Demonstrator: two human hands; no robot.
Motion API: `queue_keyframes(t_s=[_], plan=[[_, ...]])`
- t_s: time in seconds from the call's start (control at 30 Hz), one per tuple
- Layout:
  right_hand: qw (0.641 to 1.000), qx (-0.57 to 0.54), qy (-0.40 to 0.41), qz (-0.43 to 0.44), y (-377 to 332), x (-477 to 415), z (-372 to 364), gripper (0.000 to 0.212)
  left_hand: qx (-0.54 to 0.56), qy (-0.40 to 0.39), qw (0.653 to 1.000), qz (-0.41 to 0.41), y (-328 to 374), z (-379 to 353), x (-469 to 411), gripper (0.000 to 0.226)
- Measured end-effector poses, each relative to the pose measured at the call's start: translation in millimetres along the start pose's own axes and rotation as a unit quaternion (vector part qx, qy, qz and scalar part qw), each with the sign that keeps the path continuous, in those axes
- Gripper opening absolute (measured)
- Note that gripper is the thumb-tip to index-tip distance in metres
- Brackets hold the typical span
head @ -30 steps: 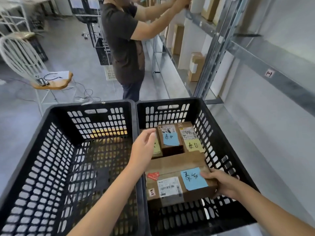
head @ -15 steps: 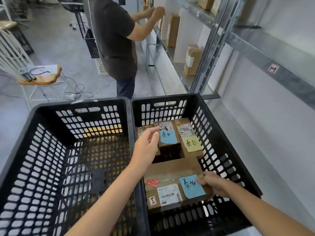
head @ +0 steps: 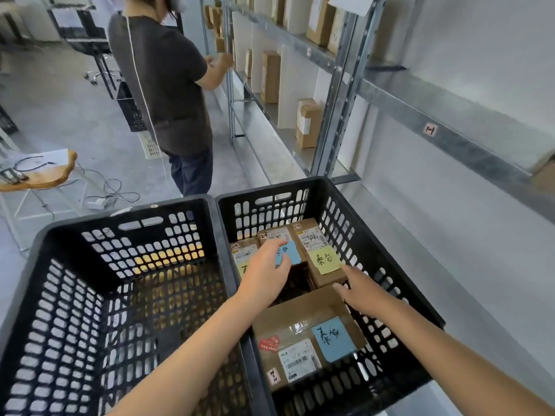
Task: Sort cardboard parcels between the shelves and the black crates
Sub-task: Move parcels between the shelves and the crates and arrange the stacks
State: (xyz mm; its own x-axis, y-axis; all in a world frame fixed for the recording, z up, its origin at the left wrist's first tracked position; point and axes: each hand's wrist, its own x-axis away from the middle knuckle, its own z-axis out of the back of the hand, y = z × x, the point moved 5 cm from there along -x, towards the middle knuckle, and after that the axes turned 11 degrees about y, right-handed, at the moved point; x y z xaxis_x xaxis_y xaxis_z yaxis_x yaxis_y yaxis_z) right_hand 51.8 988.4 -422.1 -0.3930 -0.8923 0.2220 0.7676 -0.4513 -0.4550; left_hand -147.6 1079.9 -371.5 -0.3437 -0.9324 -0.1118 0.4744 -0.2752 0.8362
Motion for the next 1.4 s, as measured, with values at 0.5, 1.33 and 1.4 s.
queue_keyframes(t_s=[0.5, 1.33, 1.4], plan=[[0.969, 0.072, 0.235, 0.033, -9.5, 61.0, 85.6, 0.057, -0.081, -0.106, 0.963, -0.236, 72.2, -57.9, 14.8, 0.055], [0.859, 0.134, 0.435, -0.235, 106.0, 570.0, 149.7, 0.066, 0.072, -0.203, 0.833, -0.509, 304.3, -118.6, 418.2, 0.057], [0.845, 0.136, 0.447, -0.26, 111.4, 619.3, 153.0, 0.065, 0.085, -0.208, 0.819, -0.528, 322.1, -124.4, 455.2, 0.058]])
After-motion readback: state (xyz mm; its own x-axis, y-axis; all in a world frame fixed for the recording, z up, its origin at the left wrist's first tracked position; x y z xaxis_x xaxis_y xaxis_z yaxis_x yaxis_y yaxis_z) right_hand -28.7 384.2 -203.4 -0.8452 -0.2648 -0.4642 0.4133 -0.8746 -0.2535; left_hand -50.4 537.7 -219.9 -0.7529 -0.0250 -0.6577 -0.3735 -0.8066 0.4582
